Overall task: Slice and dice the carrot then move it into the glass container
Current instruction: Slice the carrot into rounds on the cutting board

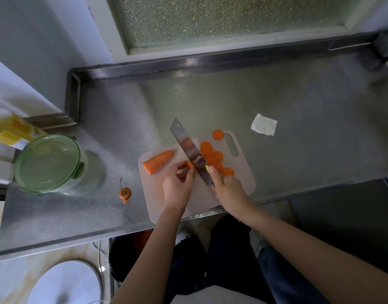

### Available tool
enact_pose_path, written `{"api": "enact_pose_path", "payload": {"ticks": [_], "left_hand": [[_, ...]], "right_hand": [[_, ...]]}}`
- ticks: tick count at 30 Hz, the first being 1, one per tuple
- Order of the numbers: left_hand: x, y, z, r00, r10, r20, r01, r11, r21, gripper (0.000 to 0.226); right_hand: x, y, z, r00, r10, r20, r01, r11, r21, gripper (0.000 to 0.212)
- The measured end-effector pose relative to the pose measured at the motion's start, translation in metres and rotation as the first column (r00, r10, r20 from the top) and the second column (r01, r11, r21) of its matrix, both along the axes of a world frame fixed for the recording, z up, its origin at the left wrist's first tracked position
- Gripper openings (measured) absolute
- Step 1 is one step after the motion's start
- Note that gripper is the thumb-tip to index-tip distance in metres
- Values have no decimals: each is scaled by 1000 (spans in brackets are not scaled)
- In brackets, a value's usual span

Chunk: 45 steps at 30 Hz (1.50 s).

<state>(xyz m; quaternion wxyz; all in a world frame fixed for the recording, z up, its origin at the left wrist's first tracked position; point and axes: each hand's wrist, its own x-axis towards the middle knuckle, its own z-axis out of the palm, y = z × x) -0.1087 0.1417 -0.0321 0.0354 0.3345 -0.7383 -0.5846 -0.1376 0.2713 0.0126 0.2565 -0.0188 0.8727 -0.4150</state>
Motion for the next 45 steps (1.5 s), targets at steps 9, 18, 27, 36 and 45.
{"api": "enact_pose_path", "payload": {"ticks": [9,18,27,36,45], "left_hand": [[-4,-1,3,1000,6,-11,-6,998,-55,23],[-7,-3,4,1000,-4,2,4,1000,-28,18],[-9,-3,6,1000,-10,-4,10,997,-70,18],[-9,0,3,1000,-6,-18,4,993,-118,19],[-9,1,0,1000,-7,-23,4,993,-120,21]], "right_hand": [[5,0,1,999,-46,29,47,998,-45,59],[5,2,6,999,-35,17,35,999,-16,53],[1,-6,6,998,-38,45,36,999,41,62],[-16,-30,13,1000,18,-4,-18,997,73,56],[-21,-37,17,998,51,24,-53,996,70,65]]}}
